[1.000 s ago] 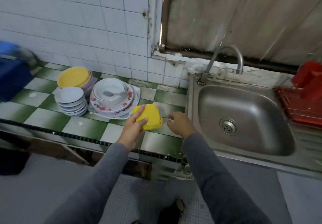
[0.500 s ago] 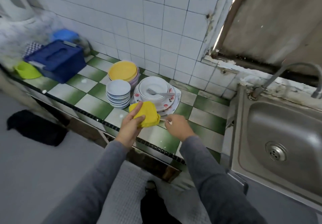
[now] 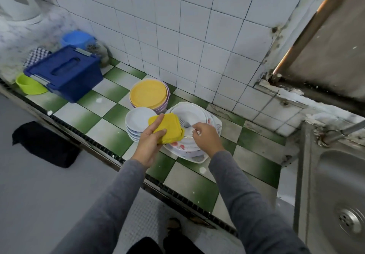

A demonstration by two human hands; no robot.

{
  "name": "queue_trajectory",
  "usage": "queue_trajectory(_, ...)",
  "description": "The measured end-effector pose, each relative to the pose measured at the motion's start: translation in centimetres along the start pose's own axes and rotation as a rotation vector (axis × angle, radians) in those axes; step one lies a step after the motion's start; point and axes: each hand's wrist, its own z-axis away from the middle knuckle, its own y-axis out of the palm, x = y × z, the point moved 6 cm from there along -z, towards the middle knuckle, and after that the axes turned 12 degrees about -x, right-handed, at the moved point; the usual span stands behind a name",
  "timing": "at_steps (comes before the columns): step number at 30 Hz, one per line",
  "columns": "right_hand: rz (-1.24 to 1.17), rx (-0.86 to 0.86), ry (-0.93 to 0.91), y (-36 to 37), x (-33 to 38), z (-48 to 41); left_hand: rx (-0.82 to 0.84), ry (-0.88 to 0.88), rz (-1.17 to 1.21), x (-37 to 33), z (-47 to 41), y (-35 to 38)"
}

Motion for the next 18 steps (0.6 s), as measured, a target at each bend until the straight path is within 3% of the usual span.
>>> queue_trajectory(11,0.138,0.091,0.072,3.4,-0.3,-5.5,0.076,-0.061,-0.05,-3.2,-6.9,1.8)
queue_trajectory(18,0.141,0.119,0.304,4.7,-1.8,-6.7,0.201,-0.078,-0.142,-5.2,-10.2,2.9)
